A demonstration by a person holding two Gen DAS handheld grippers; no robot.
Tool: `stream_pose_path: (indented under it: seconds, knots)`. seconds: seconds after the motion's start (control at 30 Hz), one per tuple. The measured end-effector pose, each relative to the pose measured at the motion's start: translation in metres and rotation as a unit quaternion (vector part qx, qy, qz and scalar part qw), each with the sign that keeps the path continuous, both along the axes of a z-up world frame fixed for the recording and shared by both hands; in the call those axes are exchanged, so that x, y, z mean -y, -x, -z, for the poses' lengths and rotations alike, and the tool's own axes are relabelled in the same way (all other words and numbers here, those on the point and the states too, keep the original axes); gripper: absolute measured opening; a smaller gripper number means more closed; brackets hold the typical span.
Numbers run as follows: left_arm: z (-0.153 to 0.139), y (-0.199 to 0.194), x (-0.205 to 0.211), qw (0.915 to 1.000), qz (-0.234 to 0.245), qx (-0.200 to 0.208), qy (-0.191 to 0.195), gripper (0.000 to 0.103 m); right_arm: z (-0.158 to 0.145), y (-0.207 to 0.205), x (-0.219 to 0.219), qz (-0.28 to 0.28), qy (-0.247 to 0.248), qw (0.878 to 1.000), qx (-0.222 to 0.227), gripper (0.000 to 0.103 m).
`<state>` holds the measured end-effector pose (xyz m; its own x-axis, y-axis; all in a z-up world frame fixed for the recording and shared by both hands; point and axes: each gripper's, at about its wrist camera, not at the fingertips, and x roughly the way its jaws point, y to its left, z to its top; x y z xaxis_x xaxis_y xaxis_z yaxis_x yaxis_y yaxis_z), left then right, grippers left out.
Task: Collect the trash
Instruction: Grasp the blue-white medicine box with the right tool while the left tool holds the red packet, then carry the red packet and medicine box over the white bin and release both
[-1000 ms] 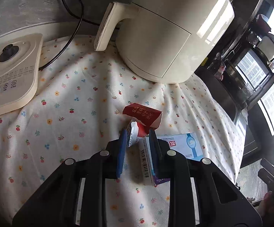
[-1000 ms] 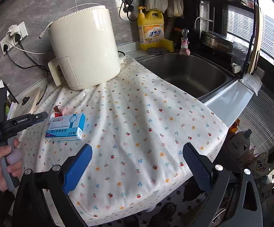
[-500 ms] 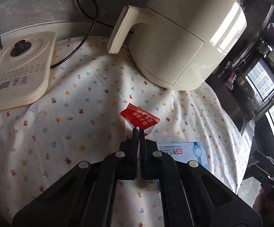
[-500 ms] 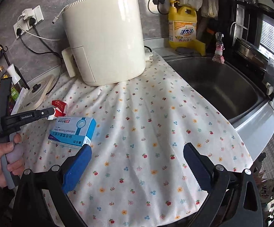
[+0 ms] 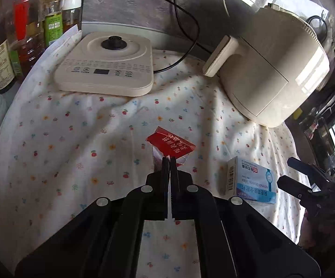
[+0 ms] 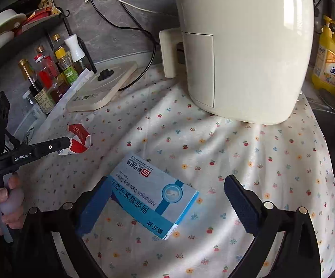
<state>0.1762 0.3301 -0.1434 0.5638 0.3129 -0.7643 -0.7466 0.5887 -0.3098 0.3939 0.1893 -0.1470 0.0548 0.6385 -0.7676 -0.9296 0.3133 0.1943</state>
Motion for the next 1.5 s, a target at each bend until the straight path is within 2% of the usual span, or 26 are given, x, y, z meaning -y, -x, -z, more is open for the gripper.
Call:
stream_pose_path:
  seconds: [0.13,0.3,0.53,0.7,0.77,0.87,1.17,1.5]
  knots:
    - [-0.003,0.023,0.004,0.999,-0.044,-0.002,-0.002,0.003,0.004,0.007,-0.024,-0.055,0.003,0.999,-0.003,0.095]
    - [-0.001,0.043,0.013,0.9968,-0.08,-0.005,0.0,0.003,0.018,0.013,-0.038,-0.087,0.024,0.996,-0.018,0.095]
    - [0.007,0.047,0.017,0.9967,-0.08,-0.011,0.006,0.003,0.029,0.024,-0.025,-0.091,0.046,0.994,-0.028,0.095]
    - [0.009,0.038,0.015,0.9987,-0.05,-0.006,0.008,0.003,0.034,0.035,-0.011,-0.074,0.061,0.995,-0.024,0.094]
    - [0.008,0.035,0.014,0.9994,-0.033,-0.003,0.006,0.003,0.037,0.04,-0.006,-0.065,0.07,0.995,-0.018,0.088]
    - [0.008,0.032,0.011,1.0,-0.007,0.003,0.006,0.003,0.037,0.046,0.0,-0.034,0.08,0.996,0.012,0.067]
    - [0.009,0.022,0.01,0.9955,0.092,0.021,0.004,0.003,0.023,0.063,0.019,0.084,0.075,0.994,0.008,0.065]
    - [0.01,-0.007,0.027,0.9823,0.183,0.039,0.012,0.003,0.003,0.081,0.087,0.185,0.071,0.98,0.016,0.065]
